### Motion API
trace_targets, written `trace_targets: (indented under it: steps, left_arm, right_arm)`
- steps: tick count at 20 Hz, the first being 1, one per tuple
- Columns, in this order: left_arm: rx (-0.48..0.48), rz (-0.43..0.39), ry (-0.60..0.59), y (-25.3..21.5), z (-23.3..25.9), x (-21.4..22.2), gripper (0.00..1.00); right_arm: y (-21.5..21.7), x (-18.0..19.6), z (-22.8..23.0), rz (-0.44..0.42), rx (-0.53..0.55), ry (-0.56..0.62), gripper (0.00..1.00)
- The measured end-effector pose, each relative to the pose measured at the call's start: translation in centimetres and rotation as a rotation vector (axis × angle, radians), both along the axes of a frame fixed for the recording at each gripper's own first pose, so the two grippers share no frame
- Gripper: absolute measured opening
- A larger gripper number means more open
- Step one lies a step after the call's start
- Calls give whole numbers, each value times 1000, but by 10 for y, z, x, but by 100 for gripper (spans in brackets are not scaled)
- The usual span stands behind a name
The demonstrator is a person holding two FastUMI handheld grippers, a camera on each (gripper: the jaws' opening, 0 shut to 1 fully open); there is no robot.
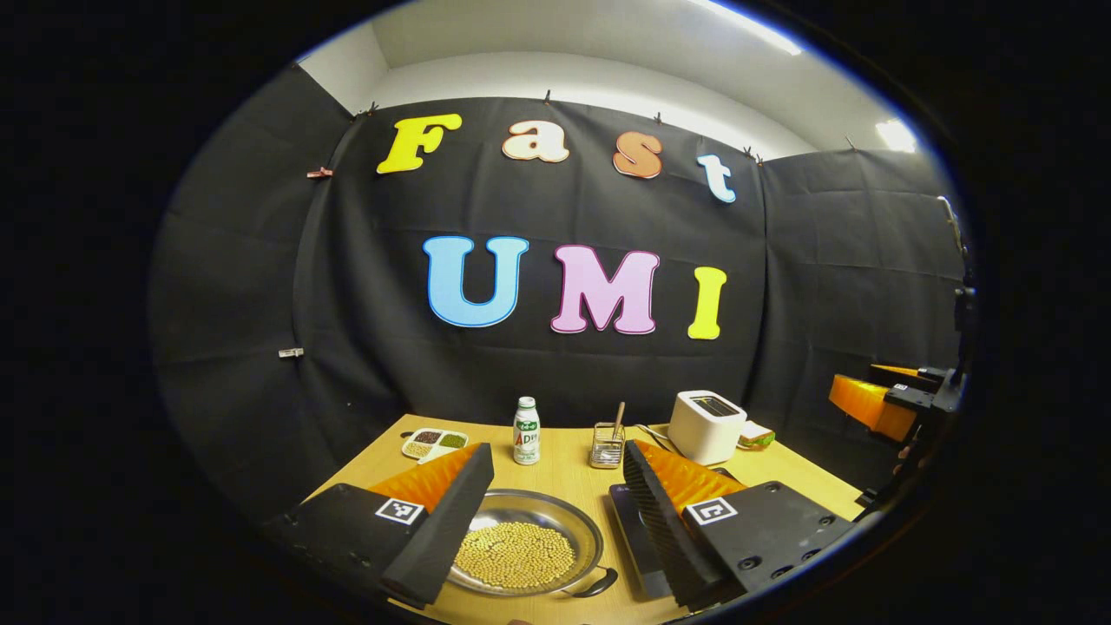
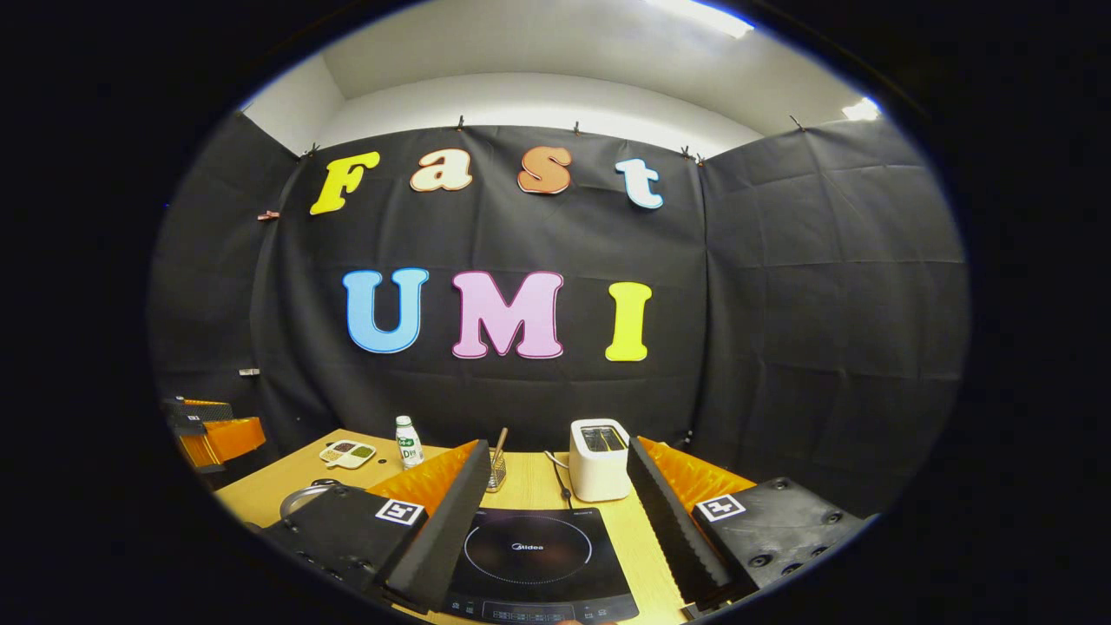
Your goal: First push the handle of the pot to place it horizontally, then grasp the pot with both hands and set it on the induction cooktop.
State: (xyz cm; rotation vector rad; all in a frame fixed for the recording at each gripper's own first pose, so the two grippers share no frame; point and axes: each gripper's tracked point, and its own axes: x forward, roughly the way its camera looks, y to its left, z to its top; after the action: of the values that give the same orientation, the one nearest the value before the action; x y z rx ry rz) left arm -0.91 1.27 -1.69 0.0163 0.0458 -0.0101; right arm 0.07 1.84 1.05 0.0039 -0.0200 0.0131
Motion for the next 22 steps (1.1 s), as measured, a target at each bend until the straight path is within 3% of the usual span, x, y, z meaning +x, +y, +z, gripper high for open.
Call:
trace_targets:
  steps: [1, 2, 13, 17, 18, 22]
  left_arm:
    - [6, 4, 0, 0, -1, -2, 94]
    - [14, 10, 3, 2, -1, -3, 94]
    - [-39, 53, 90, 25, -26, 1, 94]
    - [-7, 2, 128, 25, -33, 4, 81]
    - [8, 4, 127, 29, -33, 4, 72]
    - [51, -15, 192, 33, -53, 3, 52]
  right_arm:
    - [0, -1, 0, -1, -2, -4, 94]
    - [-2, -1, 0, -5, -3, -7, 98]
    - [1, 2, -9, 0, 7, 16, 98]
    - [6, 9, -6, 9, 7, 16, 98]
    - [9, 10, -6, 13, 8, 14, 98]
    - [15, 16, -6, 46, -30, 10, 98]
